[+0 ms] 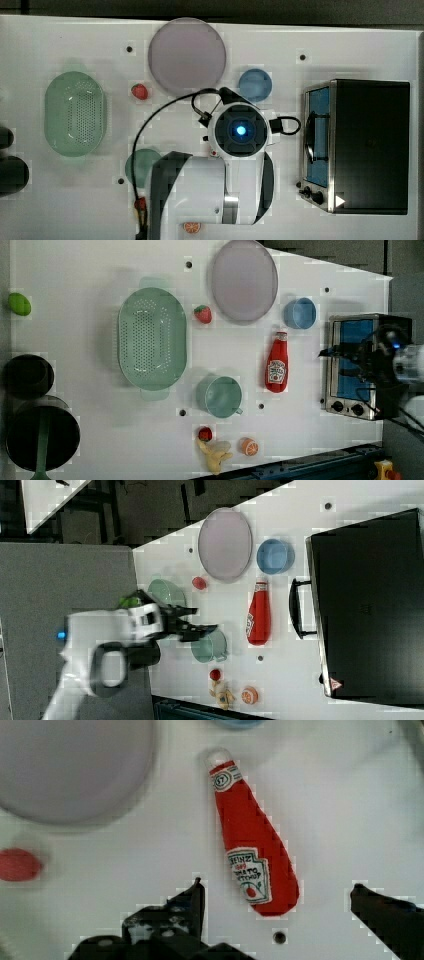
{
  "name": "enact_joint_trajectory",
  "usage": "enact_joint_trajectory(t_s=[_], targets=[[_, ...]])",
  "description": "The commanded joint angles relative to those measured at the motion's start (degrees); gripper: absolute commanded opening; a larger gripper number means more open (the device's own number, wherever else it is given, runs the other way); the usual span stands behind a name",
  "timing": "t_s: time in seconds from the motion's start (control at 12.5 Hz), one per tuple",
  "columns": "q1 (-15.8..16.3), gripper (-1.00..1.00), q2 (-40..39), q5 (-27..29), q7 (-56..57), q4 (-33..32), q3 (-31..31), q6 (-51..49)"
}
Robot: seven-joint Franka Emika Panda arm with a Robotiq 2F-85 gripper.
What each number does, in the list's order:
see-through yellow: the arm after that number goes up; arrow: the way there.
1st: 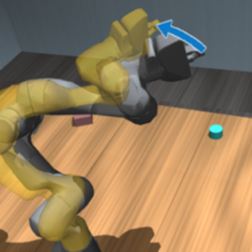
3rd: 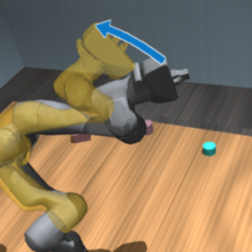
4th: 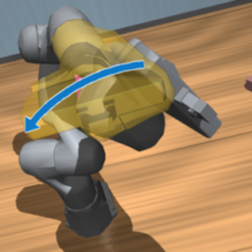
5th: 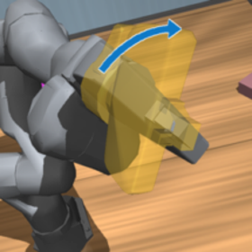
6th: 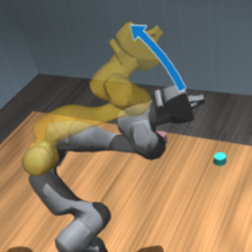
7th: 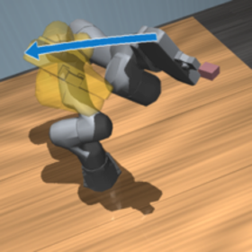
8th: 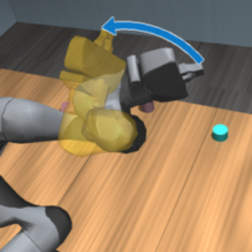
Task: Pick ketchup from plate and place it on table.
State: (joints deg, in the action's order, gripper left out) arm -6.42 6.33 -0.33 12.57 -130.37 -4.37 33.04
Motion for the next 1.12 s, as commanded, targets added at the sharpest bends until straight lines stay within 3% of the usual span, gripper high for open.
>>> enact_joint_trajectory(t_s=[0.08, 0.64, 0.88, 1.12], targets=[[0.58, 1.0, 1.72, 0.34, -6.24, 9.3, -0.38, -5.33], [0.24, 1.0, 1.41, 0.35, -6.58, 26.17, 0.14, -26.3], [0.27, 1.0, 1.47, 0.34, -6.58, 28.06, 0.16, -32.45], [0.27, 1.0, 1.26, 0.34, -6.57, 27.94, 0.16, -32.34]])
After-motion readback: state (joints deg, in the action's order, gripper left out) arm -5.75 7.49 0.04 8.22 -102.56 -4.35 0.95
